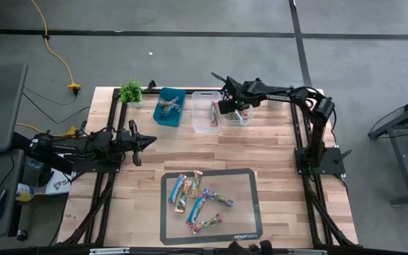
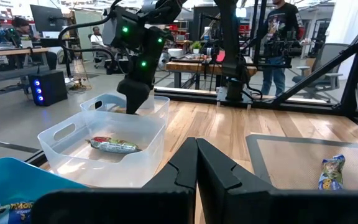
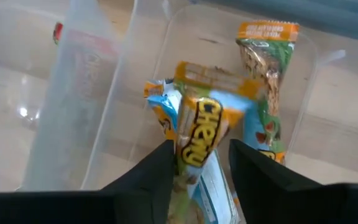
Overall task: Pick and place Granola Bars by type
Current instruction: Put the right yellow granola bar into the right transparent bin, then put the blue granola bar into the blue bin
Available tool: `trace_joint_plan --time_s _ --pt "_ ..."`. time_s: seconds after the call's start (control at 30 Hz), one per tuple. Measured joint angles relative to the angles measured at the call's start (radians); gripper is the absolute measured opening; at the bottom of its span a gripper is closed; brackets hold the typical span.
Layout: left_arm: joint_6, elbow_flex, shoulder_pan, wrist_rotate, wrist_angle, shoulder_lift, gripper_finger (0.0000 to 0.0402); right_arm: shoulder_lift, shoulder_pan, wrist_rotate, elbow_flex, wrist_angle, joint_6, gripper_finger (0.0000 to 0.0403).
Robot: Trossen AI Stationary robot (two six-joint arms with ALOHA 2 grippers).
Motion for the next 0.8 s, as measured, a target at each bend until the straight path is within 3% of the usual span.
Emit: trace_joint_plan --time_s 0.17,0.53,0.8 --pt "0.000 0.000 0.000 0.000 0.000 0.000 0.0000 -0.040 -0.011 -0.008 0.000 -0.001 -0.013 0.0152" --pt "0.000 0.000 0.000 0.000 0.000 0.000 0.0000 -0.231 -0.023 0.080 0.002 -0.001 -0.047 0.0153" --pt "0.000 0.000 0.000 0.000 0.000 0.000 0.0000 -0.363 0.042 -0.083 0.003 0.116 -0.177 0.0153"
